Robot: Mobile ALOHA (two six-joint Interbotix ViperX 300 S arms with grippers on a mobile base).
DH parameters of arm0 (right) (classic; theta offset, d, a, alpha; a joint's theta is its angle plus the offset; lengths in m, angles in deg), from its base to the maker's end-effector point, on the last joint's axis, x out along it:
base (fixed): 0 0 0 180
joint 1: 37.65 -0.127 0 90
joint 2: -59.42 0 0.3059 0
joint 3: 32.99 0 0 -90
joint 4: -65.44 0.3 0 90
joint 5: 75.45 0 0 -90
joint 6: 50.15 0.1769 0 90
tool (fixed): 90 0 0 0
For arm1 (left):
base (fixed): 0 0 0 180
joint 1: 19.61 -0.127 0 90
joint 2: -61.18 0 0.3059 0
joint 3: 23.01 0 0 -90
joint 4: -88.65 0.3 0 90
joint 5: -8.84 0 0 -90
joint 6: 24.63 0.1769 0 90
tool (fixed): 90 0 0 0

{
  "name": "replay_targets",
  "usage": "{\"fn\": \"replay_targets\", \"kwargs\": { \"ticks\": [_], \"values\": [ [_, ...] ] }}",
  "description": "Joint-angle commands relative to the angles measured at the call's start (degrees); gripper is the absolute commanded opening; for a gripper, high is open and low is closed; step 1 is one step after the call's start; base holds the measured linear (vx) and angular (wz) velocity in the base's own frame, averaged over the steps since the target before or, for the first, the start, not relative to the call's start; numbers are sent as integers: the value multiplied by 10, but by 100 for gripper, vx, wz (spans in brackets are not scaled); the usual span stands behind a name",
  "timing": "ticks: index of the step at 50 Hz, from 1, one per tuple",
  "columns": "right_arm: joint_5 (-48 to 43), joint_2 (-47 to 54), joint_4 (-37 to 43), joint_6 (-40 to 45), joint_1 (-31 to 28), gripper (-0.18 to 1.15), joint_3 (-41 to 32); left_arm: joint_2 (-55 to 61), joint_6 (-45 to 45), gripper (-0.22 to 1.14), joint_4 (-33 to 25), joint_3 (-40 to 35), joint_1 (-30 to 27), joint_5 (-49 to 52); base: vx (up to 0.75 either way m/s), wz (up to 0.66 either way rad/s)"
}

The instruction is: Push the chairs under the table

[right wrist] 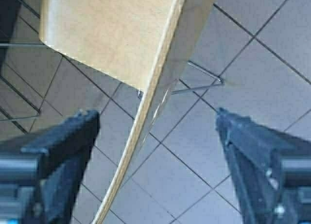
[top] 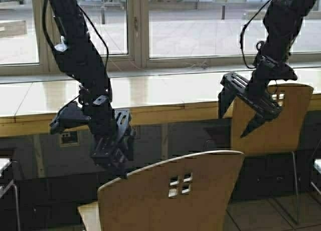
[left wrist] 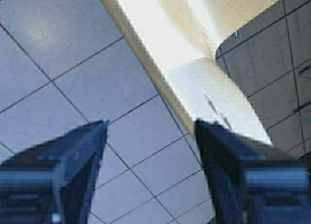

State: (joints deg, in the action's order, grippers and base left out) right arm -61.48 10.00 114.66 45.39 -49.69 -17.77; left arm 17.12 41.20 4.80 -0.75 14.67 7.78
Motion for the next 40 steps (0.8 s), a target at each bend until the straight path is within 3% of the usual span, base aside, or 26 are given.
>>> {"fn": "replay_targets", "kwargs": {
  "ticks": [1, 40],
  "values": [
    [8, 2, 2, 0, 0, 102, -11, 4, -22, 89, -8, -19, 18, 2, 9, 4],
    [40, 147, 1, -1, 1, 102, -109, 132, -64, 89, -26, -122, 33, -1, 4, 3]
  ]
}}
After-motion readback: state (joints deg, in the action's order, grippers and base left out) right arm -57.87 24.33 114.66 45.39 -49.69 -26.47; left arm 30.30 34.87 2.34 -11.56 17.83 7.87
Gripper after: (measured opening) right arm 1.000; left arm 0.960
